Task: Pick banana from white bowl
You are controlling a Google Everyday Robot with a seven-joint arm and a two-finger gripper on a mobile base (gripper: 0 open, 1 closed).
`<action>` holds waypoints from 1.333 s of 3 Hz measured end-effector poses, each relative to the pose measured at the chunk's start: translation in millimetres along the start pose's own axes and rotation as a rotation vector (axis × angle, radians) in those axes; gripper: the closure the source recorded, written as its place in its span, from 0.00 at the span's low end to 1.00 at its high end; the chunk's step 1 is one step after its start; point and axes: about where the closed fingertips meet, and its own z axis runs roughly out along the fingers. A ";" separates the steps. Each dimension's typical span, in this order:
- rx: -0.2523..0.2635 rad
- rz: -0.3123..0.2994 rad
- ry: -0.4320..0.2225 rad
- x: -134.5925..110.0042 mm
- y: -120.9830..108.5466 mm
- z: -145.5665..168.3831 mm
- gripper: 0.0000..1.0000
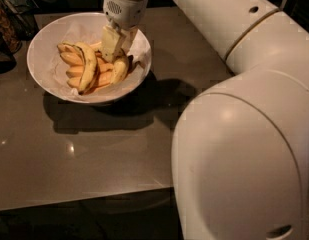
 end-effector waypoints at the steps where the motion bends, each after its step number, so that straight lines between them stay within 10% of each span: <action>1: 0.000 0.000 0.000 -0.1 0.0 0.0 0.99; 4: 0.104 -0.003 -0.081 27.5 1.4 -45.9 1.00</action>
Offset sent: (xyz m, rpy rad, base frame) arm -0.0091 -0.0192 0.0070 -0.0009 -0.0299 -0.0291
